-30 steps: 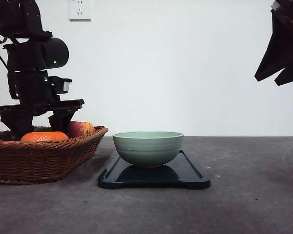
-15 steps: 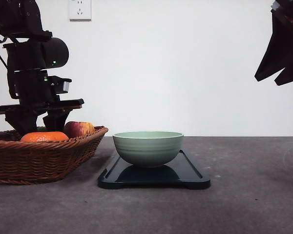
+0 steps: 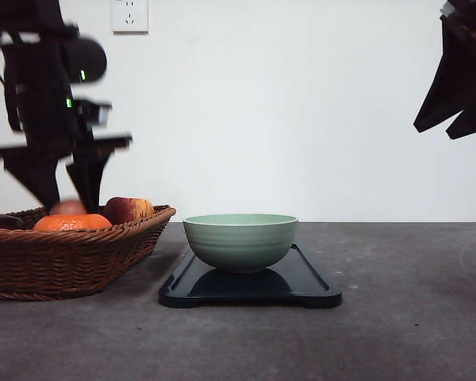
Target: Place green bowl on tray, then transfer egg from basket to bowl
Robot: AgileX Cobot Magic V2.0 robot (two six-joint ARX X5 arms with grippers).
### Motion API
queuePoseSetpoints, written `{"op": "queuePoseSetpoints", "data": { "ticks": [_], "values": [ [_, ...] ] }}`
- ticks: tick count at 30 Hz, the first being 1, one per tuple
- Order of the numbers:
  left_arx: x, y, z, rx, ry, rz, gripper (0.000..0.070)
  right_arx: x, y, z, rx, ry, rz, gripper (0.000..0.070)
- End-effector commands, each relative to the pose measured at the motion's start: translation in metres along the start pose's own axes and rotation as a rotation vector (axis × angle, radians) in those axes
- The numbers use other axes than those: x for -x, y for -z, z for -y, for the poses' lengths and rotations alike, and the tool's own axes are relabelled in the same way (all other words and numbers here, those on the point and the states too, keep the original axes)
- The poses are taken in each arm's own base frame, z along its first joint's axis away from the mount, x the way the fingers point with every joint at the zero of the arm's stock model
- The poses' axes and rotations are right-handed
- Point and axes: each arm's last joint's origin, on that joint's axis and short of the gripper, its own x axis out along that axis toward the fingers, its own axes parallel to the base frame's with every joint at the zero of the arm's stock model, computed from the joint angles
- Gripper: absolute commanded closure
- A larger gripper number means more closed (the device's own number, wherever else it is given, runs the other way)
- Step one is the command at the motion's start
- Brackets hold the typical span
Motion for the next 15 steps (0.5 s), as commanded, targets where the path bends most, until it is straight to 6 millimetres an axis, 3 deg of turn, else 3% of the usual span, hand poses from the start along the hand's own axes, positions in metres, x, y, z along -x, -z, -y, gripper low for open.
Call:
{"op": "queuePoseSetpoints", "data": {
  "ticks": [1, 7, 15],
  "values": [
    [0.014, -0.006, 0.004, -0.016, 0.008, 0.054, 0.0593, 0.0, -0.003, -0.001, 0.0, -0.003, 0.01, 0.0424],
    [0.049, -0.006, 0.022, -0.056, 0.072, 0.172, 0.0593, 0.0, -0.003, -0.001, 0.0, -0.003, 0.011, 0.0424],
    [0.057, -0.01, 0.07, -0.157, 0.234, 0.295, 0.0593, 0.0, -0.003, -0.001, 0.001, -0.003, 0.01, 0.0424]
  ]
}}
